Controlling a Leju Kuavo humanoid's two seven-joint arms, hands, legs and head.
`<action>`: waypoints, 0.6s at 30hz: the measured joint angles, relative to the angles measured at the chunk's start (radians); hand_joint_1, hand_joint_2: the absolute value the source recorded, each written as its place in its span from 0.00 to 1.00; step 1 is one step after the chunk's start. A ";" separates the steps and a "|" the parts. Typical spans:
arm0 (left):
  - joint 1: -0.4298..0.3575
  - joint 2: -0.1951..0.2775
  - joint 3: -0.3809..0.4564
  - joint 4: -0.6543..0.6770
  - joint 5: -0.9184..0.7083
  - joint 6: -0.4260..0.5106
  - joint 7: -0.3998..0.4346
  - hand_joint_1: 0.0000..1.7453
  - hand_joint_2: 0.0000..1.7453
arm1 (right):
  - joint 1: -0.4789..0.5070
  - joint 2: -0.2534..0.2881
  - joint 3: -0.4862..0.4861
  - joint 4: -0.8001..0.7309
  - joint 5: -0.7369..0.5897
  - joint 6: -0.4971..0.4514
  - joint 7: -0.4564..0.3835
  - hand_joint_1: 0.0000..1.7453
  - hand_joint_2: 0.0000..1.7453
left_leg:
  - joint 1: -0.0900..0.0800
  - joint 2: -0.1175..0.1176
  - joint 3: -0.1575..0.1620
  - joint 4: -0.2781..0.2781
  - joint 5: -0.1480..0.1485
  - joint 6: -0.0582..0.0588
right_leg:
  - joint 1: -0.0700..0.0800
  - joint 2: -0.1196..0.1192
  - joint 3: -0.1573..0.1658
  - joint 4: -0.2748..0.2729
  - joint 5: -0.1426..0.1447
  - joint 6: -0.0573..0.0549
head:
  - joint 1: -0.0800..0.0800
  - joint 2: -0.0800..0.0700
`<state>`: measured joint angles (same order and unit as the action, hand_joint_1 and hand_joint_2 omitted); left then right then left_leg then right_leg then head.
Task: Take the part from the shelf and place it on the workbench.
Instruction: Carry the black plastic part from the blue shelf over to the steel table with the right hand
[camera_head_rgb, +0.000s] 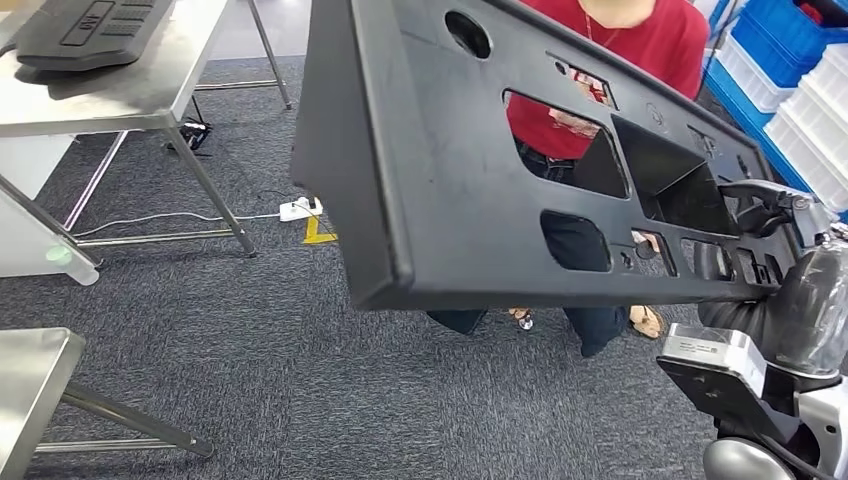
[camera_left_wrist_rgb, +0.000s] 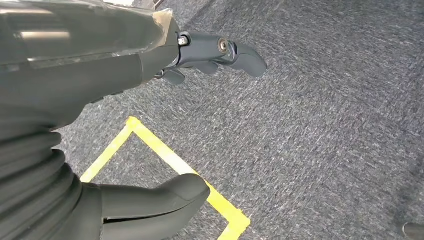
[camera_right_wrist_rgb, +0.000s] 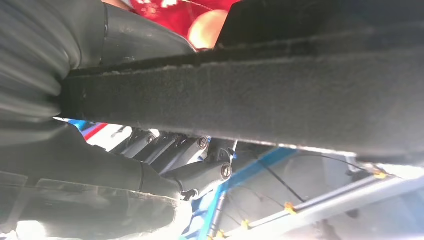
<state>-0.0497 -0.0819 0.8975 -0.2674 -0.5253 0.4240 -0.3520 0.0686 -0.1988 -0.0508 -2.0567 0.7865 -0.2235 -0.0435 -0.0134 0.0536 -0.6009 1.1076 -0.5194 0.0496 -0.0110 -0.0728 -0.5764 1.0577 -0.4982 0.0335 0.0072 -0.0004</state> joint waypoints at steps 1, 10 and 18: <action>-0.001 0.000 0.000 -0.002 0.000 0.000 -0.001 0.00 1.00 | 0.001 0.000 0.000 -0.003 0.001 0.000 0.000 1.00 1.00 | -0.008 0.016 0.018 -0.038 0.009 0.005 | 0.003 -0.009 0.002 0.000 -0.001 0.000 | 0.000 0.000; 0.000 -0.003 0.000 -0.005 0.000 -0.001 -0.002 0.00 1.00 | 0.012 -0.002 -0.006 -0.016 0.001 0.001 -0.002 1.00 1.00 | -0.004 -0.072 0.037 -0.083 0.041 0.023 | 0.002 0.066 -0.109 0.240 -0.101 0.006 | 0.008 0.000; 0.006 -0.008 0.000 -0.005 0.000 -0.001 -0.002 0.00 1.00 | 0.014 -0.003 -0.007 -0.018 0.001 0.001 -0.002 1.00 1.00 | -0.004 -0.164 0.034 -0.080 0.039 0.007 | 0.007 0.111 0.004 -0.027 0.024 0.010 | 0.007 0.000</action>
<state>-0.0442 -0.0903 0.8980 -0.2723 -0.5249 0.4234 -0.3540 0.0826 -0.2015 -0.0582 -2.0746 0.7872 -0.2224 -0.0450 -0.0175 -0.1105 -0.5672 1.0278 -0.4803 0.0562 -0.0039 0.0381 -0.5727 1.0304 -0.4741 0.0436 0.0142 -0.0004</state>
